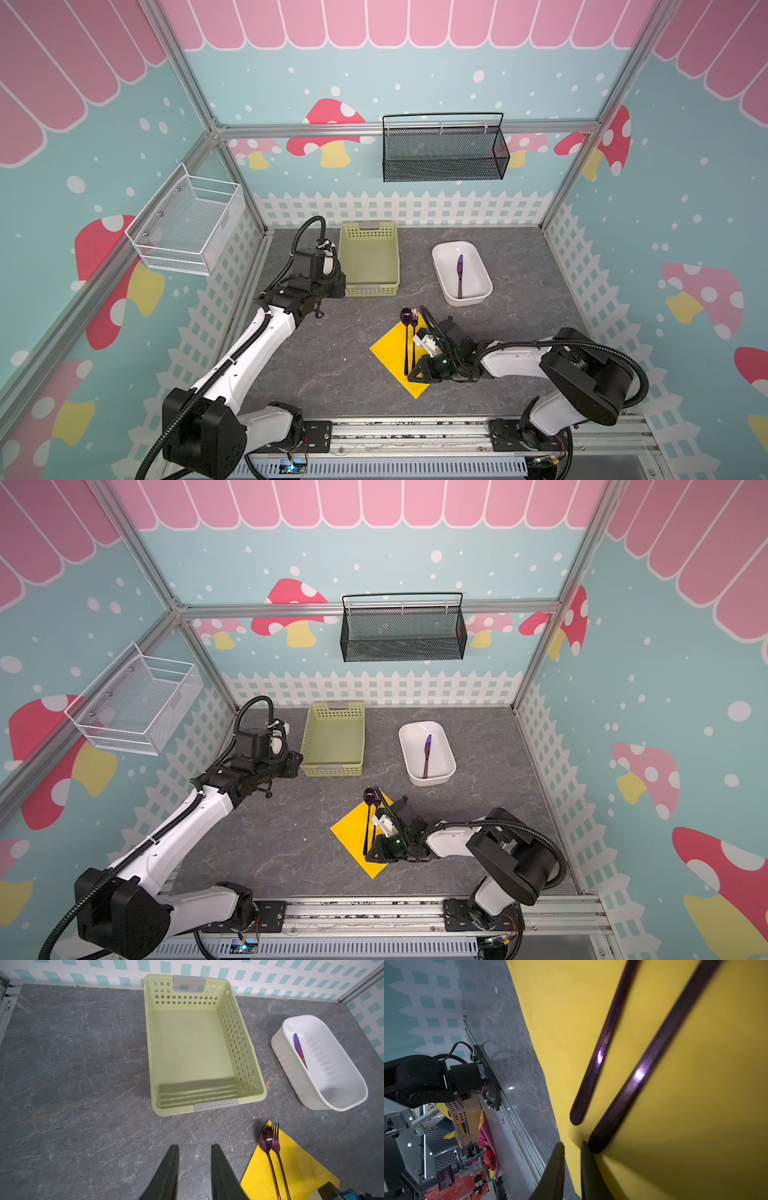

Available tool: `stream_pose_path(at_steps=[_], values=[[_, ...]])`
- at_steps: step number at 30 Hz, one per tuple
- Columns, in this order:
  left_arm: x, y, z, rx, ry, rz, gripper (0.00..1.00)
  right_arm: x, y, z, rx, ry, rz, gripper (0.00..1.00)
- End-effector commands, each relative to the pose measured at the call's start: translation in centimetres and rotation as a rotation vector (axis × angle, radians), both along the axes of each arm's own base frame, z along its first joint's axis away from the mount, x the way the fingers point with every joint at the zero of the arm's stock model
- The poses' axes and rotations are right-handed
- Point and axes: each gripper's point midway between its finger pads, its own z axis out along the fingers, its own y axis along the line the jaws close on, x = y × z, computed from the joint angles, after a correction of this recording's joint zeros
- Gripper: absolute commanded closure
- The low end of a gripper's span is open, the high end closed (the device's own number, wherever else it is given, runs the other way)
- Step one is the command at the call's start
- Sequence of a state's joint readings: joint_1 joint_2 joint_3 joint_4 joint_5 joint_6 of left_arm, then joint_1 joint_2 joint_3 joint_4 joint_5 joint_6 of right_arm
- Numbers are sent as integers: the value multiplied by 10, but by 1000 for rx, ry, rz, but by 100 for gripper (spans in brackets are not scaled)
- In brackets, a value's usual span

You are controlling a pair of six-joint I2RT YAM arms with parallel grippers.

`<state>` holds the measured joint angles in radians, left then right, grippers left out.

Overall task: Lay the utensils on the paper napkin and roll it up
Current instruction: 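Raise the right gripper off the napkin and move it toward the white tray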

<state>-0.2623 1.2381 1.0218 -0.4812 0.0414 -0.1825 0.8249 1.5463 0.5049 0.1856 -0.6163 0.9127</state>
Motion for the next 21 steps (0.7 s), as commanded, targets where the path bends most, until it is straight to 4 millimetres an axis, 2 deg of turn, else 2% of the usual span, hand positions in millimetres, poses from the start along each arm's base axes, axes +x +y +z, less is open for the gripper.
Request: stream_pose_path(at_steps=[1, 6, 12, 16, 21], values=[[4, 1, 8, -3, -16, 0, 71, 3, 4, 2, -7, -15, 2, 81], [4, 0, 8, -4, -13, -1, 71, 3, 6, 6, 9, -27, 15, 82], [4, 0, 7, -5, -11, -1, 71, 12, 11, 29, 50, -96, 12, 81], [5, 0, 8, -7, -12, -2, 71, 28, 10, 44, 8, -174, -7, 82], [4, 0, 8, -7, -13, -2, 71, 57, 0, 56, -107, -248, -63, 82]])
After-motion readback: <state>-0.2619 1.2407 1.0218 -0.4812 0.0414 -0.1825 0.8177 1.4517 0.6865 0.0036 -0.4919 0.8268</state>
